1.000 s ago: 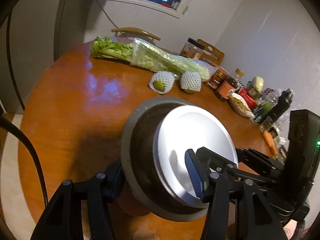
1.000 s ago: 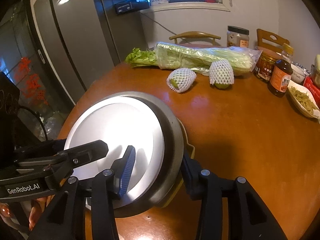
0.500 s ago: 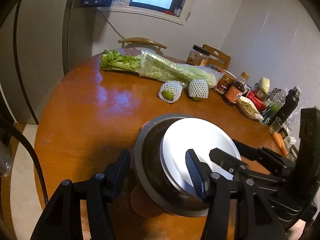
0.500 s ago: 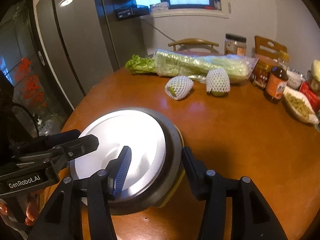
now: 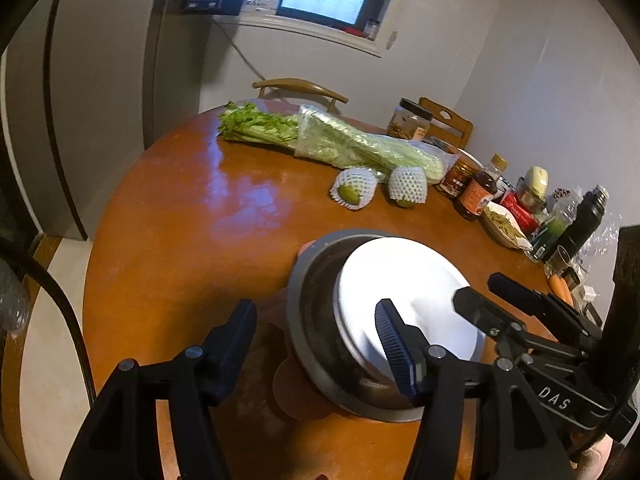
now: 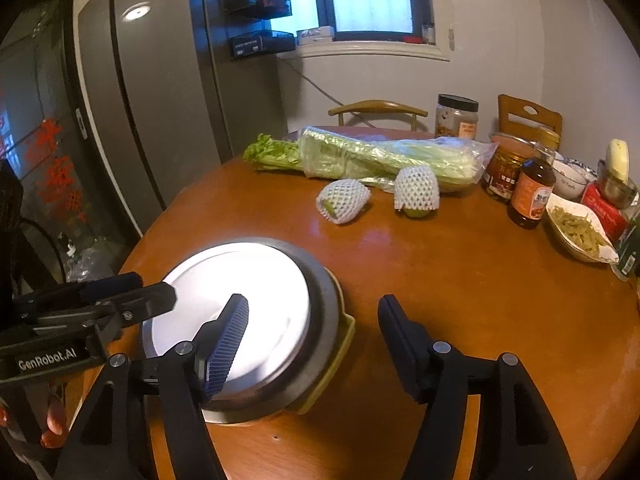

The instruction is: Organize plates and bowls

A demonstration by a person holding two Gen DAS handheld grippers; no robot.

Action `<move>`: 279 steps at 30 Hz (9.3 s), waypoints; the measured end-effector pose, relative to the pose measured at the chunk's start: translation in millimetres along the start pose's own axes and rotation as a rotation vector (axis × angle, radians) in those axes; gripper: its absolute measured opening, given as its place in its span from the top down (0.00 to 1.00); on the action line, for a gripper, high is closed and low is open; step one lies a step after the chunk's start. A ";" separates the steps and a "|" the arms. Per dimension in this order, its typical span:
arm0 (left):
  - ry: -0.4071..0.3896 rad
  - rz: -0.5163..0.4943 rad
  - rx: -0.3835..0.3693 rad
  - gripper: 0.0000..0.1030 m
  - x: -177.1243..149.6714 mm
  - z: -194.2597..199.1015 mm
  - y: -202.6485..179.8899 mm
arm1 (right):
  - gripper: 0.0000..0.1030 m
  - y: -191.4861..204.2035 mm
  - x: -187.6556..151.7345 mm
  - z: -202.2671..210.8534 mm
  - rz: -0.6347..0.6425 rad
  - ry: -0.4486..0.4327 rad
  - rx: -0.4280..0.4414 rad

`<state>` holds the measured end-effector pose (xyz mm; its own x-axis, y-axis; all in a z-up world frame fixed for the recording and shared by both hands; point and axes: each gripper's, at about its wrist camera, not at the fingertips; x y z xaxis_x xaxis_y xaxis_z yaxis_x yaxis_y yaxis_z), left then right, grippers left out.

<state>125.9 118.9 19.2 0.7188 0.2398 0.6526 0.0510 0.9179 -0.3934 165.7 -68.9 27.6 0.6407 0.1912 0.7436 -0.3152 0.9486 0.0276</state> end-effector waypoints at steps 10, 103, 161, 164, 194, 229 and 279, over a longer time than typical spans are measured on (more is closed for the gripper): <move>0.041 0.025 -0.017 0.37 -3.7 -11.2 0.6 | 0.33 -10.0 -9.3 -13.1 -0.077 0.075 0.081; 0.217 -0.119 -0.021 0.40 1.1 -105.6 -95.4 | 0.38 -104.7 -36.7 -15.0 -0.212 0.134 0.145; 0.232 -0.172 -0.060 0.40 -11.0 -124.0 -144.0 | 0.39 -152.1 -54.6 8.4 -0.253 0.098 0.070; 0.227 -0.171 -0.067 0.40 -11.1 -122.6 -144.2 | 0.39 -151.8 -54.5 8.7 -0.253 0.099 0.066; 0.075 -0.197 -0.041 0.38 -6.8 -61.6 -127.6 | 0.38 -133.9 -48.3 63.5 -0.185 -0.014 -0.097; 0.002 -0.193 0.060 0.36 -106.4 7.3 -122.3 | 0.27 -93.1 -124.3 127.5 -0.113 -0.054 -0.254; 0.032 -0.185 0.095 0.36 -117.3 5.1 -116.3 | 0.26 -96.0 -136.9 127.9 -0.136 -0.025 -0.293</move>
<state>32.1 -14.4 -8.4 0.7249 0.0555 0.6866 0.1199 0.9714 -0.2051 18.6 -218.4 8.6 0.6445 0.0551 0.7626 -0.0108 0.9980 -0.0629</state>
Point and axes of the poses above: each gripper's, at about its wrist camera, not at the fingertips, and z roughly against the way its jaws point, y to its left, x to its top, and after that the axes turned 9 degrees about -x, right-handed
